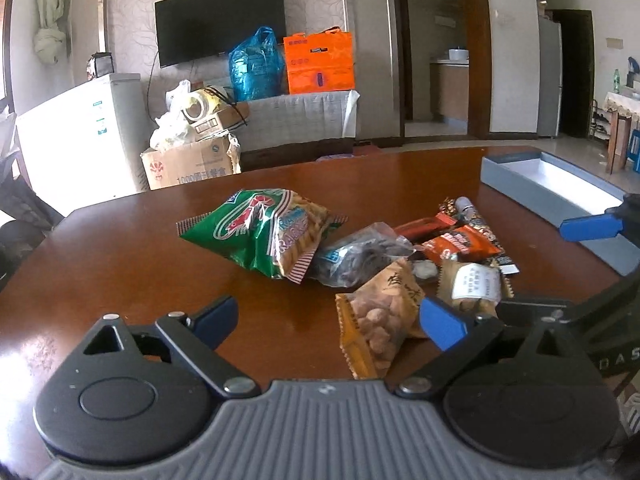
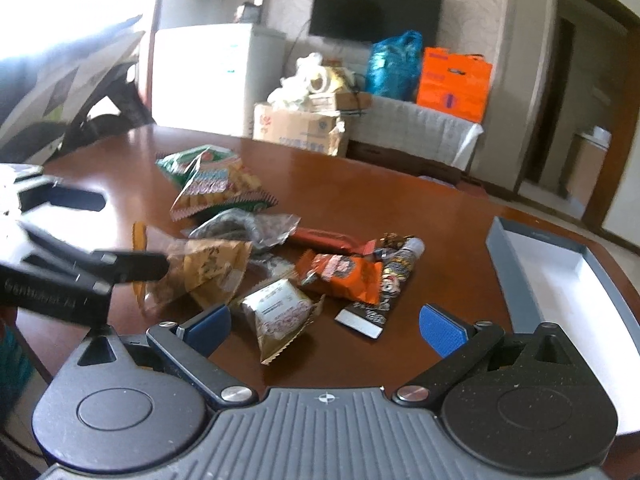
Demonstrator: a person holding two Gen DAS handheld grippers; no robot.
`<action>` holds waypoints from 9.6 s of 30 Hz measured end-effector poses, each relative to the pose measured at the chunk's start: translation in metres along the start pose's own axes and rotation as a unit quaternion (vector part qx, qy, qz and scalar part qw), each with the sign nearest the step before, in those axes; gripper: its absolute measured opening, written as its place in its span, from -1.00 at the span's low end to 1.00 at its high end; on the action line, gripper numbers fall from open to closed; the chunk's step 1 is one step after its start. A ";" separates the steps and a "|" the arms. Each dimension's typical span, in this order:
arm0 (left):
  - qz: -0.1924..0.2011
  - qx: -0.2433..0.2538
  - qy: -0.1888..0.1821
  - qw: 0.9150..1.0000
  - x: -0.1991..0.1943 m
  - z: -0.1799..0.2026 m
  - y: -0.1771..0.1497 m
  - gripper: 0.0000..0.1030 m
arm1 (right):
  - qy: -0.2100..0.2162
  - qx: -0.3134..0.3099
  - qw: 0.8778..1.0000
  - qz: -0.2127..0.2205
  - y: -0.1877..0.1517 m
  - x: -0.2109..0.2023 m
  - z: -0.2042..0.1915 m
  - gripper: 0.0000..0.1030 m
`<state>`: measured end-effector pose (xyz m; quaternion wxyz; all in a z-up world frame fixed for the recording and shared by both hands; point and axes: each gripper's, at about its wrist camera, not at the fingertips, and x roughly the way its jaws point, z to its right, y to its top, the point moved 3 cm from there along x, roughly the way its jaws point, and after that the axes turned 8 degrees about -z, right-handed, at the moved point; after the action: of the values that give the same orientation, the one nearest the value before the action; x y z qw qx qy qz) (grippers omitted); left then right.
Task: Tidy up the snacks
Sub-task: 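Grasp the tan peanut bag with the left gripper while the right grasps the white pastry packet, then carry the peanut bag with the left gripper while the right carries the pastry packet over the gray box, then open both grippers to drop the peanut bag and pastry packet into the box, then grasp the clear sunflower-seed bag with the left gripper while the right approaches the orange packet, then grasp the orange wrapped snack with the right gripper while the left lifts the seed bag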
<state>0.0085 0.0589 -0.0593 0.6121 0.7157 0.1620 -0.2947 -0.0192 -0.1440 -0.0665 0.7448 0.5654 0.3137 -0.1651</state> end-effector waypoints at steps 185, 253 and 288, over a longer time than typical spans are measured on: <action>0.000 -0.022 -0.034 0.999 0.024 0.017 0.044 0.40 | -0.019 0.085 0.995 -0.043 0.023 0.021 0.034 0.53; -0.043 -0.054 -0.055 0.996 0.105 0.004 0.042 0.18 | 0.025 0.074 0.997 -0.029 0.032 0.063 0.023 0.23; -0.034 -0.037 -0.064 0.997 0.079 -0.014 0.044 -0.48 | 0.027 0.054 0.998 -0.028 0.038 0.052 0.022 -0.22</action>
<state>0.0990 0.0534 -0.0732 0.6371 0.6661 0.1573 -0.3544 0.0488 -0.1469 -0.0686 0.6995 0.6002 0.3398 -0.1871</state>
